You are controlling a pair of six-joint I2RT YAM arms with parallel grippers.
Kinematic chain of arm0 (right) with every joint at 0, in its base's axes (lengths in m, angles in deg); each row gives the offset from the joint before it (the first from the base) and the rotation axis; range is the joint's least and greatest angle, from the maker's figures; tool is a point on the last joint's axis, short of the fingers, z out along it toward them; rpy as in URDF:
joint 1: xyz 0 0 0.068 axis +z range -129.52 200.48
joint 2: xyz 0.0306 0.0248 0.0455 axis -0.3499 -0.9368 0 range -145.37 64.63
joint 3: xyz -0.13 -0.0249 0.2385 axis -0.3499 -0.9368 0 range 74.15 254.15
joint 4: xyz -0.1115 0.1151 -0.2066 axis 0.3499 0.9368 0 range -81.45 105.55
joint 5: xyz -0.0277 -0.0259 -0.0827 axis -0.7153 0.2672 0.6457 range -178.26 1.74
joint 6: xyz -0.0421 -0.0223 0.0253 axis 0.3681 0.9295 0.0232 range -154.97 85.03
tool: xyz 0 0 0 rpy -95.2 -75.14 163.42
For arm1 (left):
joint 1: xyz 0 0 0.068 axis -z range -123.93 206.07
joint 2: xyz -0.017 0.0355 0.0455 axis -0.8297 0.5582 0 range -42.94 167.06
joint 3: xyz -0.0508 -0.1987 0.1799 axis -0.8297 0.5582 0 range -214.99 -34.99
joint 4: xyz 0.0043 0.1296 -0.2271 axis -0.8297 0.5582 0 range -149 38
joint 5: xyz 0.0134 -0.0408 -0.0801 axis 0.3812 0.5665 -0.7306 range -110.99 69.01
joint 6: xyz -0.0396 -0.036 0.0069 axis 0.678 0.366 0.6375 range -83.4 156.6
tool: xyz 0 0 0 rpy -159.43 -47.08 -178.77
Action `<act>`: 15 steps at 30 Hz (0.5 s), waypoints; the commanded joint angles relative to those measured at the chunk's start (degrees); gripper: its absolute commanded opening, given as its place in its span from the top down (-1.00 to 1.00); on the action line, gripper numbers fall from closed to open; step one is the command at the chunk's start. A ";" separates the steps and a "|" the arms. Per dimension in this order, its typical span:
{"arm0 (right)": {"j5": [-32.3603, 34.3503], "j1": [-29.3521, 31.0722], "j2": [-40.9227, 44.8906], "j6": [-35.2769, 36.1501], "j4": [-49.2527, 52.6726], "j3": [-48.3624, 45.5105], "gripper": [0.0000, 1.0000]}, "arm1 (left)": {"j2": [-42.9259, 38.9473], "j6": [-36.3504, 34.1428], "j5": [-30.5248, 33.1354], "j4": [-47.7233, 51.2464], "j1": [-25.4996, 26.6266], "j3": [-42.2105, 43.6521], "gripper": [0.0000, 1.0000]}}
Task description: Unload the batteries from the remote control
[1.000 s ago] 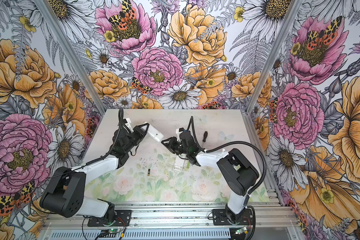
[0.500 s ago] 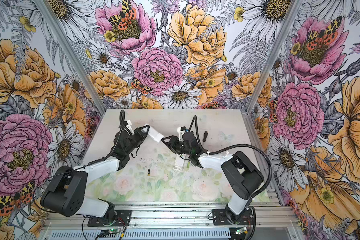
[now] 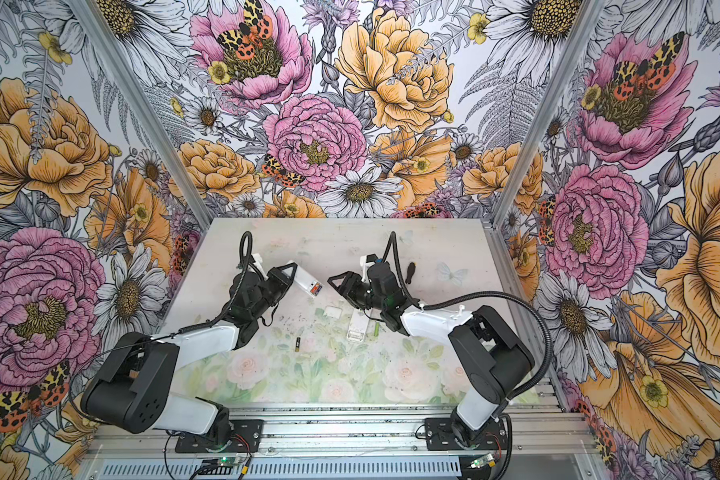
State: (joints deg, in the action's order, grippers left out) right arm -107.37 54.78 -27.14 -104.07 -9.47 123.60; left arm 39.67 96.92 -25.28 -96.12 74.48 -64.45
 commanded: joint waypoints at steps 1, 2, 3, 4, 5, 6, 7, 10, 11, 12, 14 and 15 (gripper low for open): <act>8.52 -3.61 6.58 12.15 22.22 4.27 -0.28 | -2.53 2.20 5.54 -1.82 -1.01 4.74 1.00; 11.03 -4.63 7.55 15.13 26.63 5.37 -0.29 | -3.18 2.54 6.39 -1.46 -1.06 5.87 0.99; 14.56 -5.87 8.27 17.64 32.86 6.45 -0.33 | -4.07 3.16 8.02 -0.53 -1.17 7.20 0.99; 16.97 -7.72 8.57 19.28 37.69 6.97 -0.35 | -4.82 4.01 9.62 -0.19 -1.27 8.68 0.98; 17.51 -9.41 8.50 21.00 39.70 6.98 -0.35 | -5.15 4.54 10.60 -0.50 -1.42 9.85 0.96; 17.75 -11.54 7.87 23.00 41.37 7.21 -0.36 | -5.26 4.93 11.20 -0.94 -1.78 10.76 0.95; 18.35 -13.63 6.93 24.58 43.43 7.76 -0.35 | -4.97 5.37 11.45 -1.48 -2.14 11.50 0.92; 19.58 -18.72 3.83 28.83 45.54 9.32 -0.33 | -2.37 6.24 11.32 -4.80 -3.35 12.09 0.89; 19.94 -19.98 2.95 29.64 45.75 9.99 -0.33 | -1.23 6.51 11.25 -5.72 -3.55 11.84 0.88; 20.05 -21.07 1.56 30.72 45.70 11.03 -0.33 | 0.30 6.87 11.21 -7.13 -3.67 11.48 0.86; 20.02 -22.66 -1.71 32.39 45.75 13.60 -0.33 | 3.19 8.05 11.86 -10.93 -3.97 11.80 0.81; 19.46 -23.11 -4.10 33.33 45.79 15.21 -0.33 | 5.33 8.92 12.38 -13.98 -4.07 12.19 0.79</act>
State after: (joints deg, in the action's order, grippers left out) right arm -89.36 32.29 -27.31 -76.61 32.93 134.37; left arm 41.39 103.43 -15.34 -100.93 71.09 -52.56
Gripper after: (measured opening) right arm 0.666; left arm 0.190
